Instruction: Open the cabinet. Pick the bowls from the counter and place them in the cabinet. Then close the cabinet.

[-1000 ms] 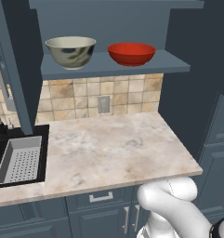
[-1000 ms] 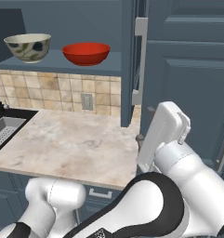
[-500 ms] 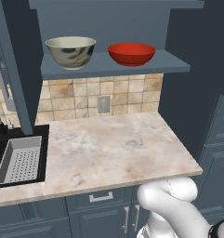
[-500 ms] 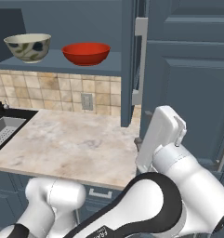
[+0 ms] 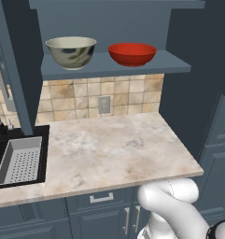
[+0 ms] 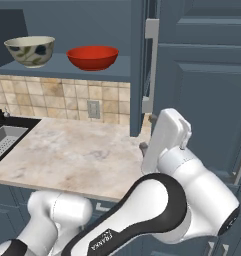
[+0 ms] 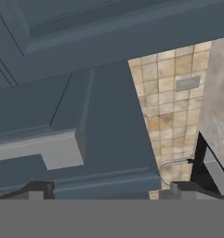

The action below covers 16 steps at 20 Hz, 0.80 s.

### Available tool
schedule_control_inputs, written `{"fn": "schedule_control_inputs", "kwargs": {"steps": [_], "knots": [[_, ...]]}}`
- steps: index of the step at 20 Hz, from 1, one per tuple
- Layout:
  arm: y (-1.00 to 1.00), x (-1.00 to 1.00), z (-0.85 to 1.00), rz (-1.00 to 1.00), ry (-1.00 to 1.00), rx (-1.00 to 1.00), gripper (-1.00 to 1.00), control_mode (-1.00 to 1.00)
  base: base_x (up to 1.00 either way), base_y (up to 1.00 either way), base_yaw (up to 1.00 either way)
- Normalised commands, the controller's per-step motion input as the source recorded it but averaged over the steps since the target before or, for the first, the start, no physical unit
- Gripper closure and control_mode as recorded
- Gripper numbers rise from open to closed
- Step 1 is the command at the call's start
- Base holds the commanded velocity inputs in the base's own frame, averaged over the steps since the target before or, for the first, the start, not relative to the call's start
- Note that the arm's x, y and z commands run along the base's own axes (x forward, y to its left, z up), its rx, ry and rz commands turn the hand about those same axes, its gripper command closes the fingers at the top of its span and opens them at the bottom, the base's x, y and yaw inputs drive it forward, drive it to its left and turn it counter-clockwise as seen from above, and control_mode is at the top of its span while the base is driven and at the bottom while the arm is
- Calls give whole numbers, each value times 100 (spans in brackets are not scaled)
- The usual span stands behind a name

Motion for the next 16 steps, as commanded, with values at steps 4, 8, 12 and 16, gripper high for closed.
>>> {"fn": "schedule_control_inputs", "kwargs": {"steps": [4,8,12,16], "knots": [[20,32,-14,3,4,0,-100,-100,0,0,0],[22,31,-40,4,11,0,-100,-100,0,0,0],[59,9,-47,3,9,0,-100,-100,0,0,0],[96,0,-16,3,0,0,-100,-100,0,0,0]]}}
